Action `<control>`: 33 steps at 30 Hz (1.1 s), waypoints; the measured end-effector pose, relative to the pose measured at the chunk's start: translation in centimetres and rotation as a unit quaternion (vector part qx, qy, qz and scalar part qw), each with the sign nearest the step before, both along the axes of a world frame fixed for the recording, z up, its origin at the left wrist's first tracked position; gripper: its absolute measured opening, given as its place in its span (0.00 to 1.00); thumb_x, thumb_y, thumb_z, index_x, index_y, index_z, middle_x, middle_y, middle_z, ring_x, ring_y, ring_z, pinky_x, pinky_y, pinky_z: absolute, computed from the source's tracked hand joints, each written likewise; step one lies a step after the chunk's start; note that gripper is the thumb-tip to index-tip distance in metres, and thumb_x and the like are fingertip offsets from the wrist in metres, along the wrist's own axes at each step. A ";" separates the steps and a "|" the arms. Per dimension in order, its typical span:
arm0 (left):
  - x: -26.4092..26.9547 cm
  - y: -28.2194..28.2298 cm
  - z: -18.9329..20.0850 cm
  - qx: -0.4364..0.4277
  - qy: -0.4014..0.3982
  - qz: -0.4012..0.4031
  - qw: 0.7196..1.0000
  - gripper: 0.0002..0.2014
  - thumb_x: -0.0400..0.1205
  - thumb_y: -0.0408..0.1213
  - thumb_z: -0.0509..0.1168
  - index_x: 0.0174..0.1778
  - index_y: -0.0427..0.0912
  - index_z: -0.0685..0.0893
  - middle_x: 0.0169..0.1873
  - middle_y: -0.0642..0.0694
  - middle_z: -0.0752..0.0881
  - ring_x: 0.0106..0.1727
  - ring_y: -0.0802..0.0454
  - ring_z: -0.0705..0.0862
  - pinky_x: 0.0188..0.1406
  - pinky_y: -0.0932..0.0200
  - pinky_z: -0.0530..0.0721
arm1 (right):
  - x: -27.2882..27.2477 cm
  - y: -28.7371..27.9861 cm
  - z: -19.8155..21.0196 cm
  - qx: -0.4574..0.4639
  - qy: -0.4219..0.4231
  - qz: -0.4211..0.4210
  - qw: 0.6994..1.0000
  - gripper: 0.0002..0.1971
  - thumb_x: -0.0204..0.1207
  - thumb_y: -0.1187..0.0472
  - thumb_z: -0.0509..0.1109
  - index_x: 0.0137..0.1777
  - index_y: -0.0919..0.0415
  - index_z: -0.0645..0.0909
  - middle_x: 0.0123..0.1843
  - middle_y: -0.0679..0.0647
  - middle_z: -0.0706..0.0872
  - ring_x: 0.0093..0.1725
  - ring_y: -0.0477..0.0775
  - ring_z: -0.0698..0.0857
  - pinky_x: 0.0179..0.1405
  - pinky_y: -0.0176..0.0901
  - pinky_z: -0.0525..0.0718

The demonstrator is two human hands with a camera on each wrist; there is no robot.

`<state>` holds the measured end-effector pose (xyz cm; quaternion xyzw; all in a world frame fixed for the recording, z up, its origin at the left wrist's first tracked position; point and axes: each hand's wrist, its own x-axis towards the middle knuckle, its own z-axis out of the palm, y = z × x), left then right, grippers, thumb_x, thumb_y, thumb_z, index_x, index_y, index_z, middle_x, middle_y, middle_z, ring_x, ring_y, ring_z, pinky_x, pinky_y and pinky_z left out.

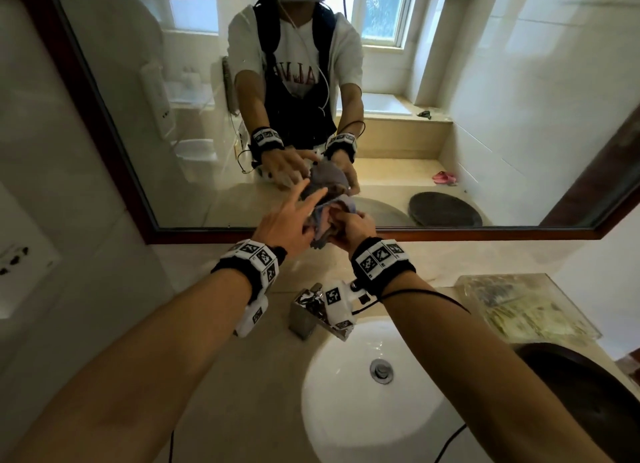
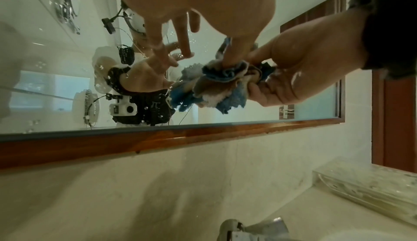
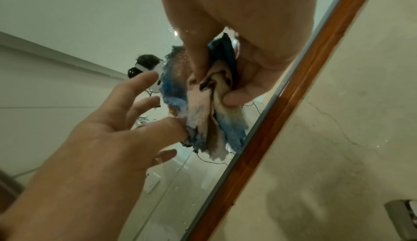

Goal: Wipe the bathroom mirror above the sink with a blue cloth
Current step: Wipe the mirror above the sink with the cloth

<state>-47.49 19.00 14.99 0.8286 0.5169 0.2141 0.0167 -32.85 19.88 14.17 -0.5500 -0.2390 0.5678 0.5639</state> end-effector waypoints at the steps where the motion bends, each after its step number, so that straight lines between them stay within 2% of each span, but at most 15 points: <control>1: -0.1 -0.1 -0.1 -0.019 -0.006 -0.010 1.000 0.40 0.77 0.38 0.69 0.82 0.59 0.56 0.84 0.50 0.47 0.73 0.38 0.72 0.60 0.43 0.82 | -0.3 -0.3 0.3 0.008 -0.001 0.009 1.000 0.12 0.75 0.72 0.71 0.57 0.65 0.78 0.48 0.67 0.86 0.41 0.65 0.86 0.44 0.62 0.86; 3: -0.4 0.0 -0.3 -0.041 -0.014 -0.017 0.999 0.43 0.77 0.40 0.70 0.82 0.62 0.53 0.84 0.54 0.45 0.73 0.39 0.72 0.58 0.43 0.83 | -0.5 -0.8 0.8 0.029 0.000 0.047 0.999 0.11 0.76 0.77 0.64 0.52 0.63 0.79 0.41 0.65 0.85 0.39 0.64 0.84 0.43 0.62 0.85; 4: -0.4 -0.1 -0.3 -0.048 -0.024 -0.020 0.998 0.43 0.77 0.42 0.71 0.83 0.63 0.51 0.84 0.55 0.44 0.74 0.39 0.72 0.59 0.42 0.83 | -0.7 -0.9 1.2 0.037 -0.012 0.063 0.997 0.11 0.74 0.78 0.62 0.49 0.63 0.80 0.39 0.65 0.84 0.37 0.63 0.83 0.40 0.59 0.86; 5: -0.4 0.0 -0.4 -0.056 -0.034 -0.020 0.998 0.43 0.78 0.43 0.70 0.83 0.62 0.50 0.84 0.56 0.44 0.75 0.40 0.71 0.60 0.41 0.82 | -1.0 -1.2 1.7 0.040 -0.041 0.073 0.996 0.09 0.73 0.76 0.62 0.45 0.64 0.80 0.38 0.65 0.83 0.36 0.63 0.82 0.37 0.57 0.86; 7: -0.3 0.0 -0.5 -0.061 -0.053 -0.011 0.997 0.42 0.79 0.44 0.69 0.84 0.60 0.50 0.84 0.54 0.47 0.76 0.41 0.69 0.63 0.43 0.80 | -1.4 -1.2 2.1 0.041 -0.087 0.099 0.990 0.04 0.71 0.69 0.64 0.39 0.61 0.79 0.39 0.64 0.82 0.38 0.61 0.82 0.42 0.59 0.85; 8: -0.3 0.0 -0.5 -0.059 -0.065 -0.005 0.996 0.41 0.79 0.43 0.69 0.84 0.59 0.51 0.84 0.52 0.50 0.76 0.41 0.69 0.64 0.43 0.80 | -1.5 -1.3 2.4 0.035 -0.090 0.104 0.990 0.04 0.72 0.67 0.63 0.39 0.61 0.79 0.41 0.63 0.82 0.39 0.60 0.82 0.44 0.57 0.84; 11: -0.1 -0.2 -0.3 -0.036 -0.098 0.010 0.994 0.37 0.79 0.37 0.69 0.83 0.54 0.60 0.81 0.47 0.61 0.71 0.39 0.74 0.62 0.43 0.81 | -1.6 -1.7 2.5 0.035 -0.047 0.081 0.995 0.08 0.72 0.72 0.59 0.46 0.66 0.78 0.41 0.65 0.79 0.36 0.60 0.80 0.38 0.50 0.80; 14: 0.8 -0.8 0.2 -0.013 -0.125 0.016 0.992 0.32 0.79 0.34 0.68 0.80 0.48 0.66 0.76 0.44 0.70 0.64 0.38 0.79 0.59 0.44 0.82 | -1.0 -1.5 1.8 0.058 -0.028 0.062 0.996 0.17 0.72 0.75 0.60 0.60 0.68 0.78 0.45 0.66 0.82 0.39 0.61 0.84 0.39 0.50 0.85; 15: 1.3 -0.9 0.4 -0.018 -0.136 0.024 0.990 0.31 0.79 0.33 0.68 0.79 0.47 0.66 0.74 0.43 0.72 0.62 0.38 0.80 0.57 0.45 0.82 | -0.7 -1.7 1.7 0.060 -0.018 0.050 0.997 0.18 0.72 0.75 0.61 0.62 0.67 0.78 0.46 0.66 0.83 0.42 0.62 0.85 0.40 0.52 0.87; 18: 3.0 -0.9 0.8 -0.030 -0.150 0.042 0.987 0.27 0.80 0.32 0.67 0.75 0.45 0.69 0.69 0.41 0.76 0.58 0.38 0.82 0.52 0.48 0.81 | 1.0 -1.7 1.2 0.059 -0.011 0.009 0.998 0.11 0.76 0.73 0.64 0.56 0.63 0.80 0.45 0.63 0.86 0.45 0.61 0.86 0.40 0.51 0.88; 21: 4.8 -0.4 0.2 -0.009 -0.131 0.048 0.990 0.23 0.79 0.32 0.68 0.71 0.40 0.75 0.66 0.42 0.74 0.53 0.39 0.82 0.50 0.46 0.84 | 3.1 -1.4 0.4 0.063 -0.034 -0.017 0.997 0.05 0.79 0.69 0.67 0.48 0.60 0.82 0.41 0.59 0.86 0.40 0.56 0.86 0.40 0.47 0.88; 24: 7.0 0.4 -0.4 -0.001 -0.144 0.059 0.988 0.20 0.79 0.32 0.68 0.68 0.39 0.78 0.62 0.41 0.74 0.50 0.40 0.82 0.46 0.47 0.84 | 4.9 -1.2 0.1 0.066 -0.035 -0.031 0.997 0.08 0.79 0.68 0.68 0.56 0.64 0.84 0.39 0.57 0.86 0.37 0.54 0.85 0.40 0.45 0.88; 27: 8.7 1.1 -0.9 0.005 -0.150 0.057 0.987 0.19 0.79 0.34 0.68 0.67 0.40 0.81 0.62 0.40 0.75 0.50 0.40 0.82 0.46 0.50 0.81 | 6.0 -1.1 0.0 0.075 -0.015 -0.022 0.997 0.12 0.80 0.71 0.66 0.61 0.66 0.83 0.48 0.62 0.89 0.44 0.58 0.88 0.49 0.49 0.89; 30: 9.4 1.4 -2.0 0.010 -0.137 0.039 0.990 0.22 0.79 0.36 0.69 0.70 0.42 0.79 0.62 0.39 0.75 0.50 0.39 0.82 0.45 0.49 0.81 | 6.3 -0.6 0.0 0.069 -0.016 -0.017 0.997 0.13 0.80 0.72 0.64 0.60 0.64 0.84 0.55 0.65 0.88 0.53 0.64 0.88 0.56 0.55 0.88; 33: 9.0 1.9 -2.6 0.018 -0.117 0.041 0.992 0.23 0.79 0.34 0.69 0.71 0.43 0.79 0.61 0.40 0.76 0.48 0.39 0.82 0.44 0.48 0.83 | 6.0 0.0 0.0 0.063 -0.024 -0.008 0.998 0.10 0.78 0.71 0.66 0.55 0.62 0.85 0.53 0.65 0.89 0.52 0.64 0.89 0.54 0.56 0.88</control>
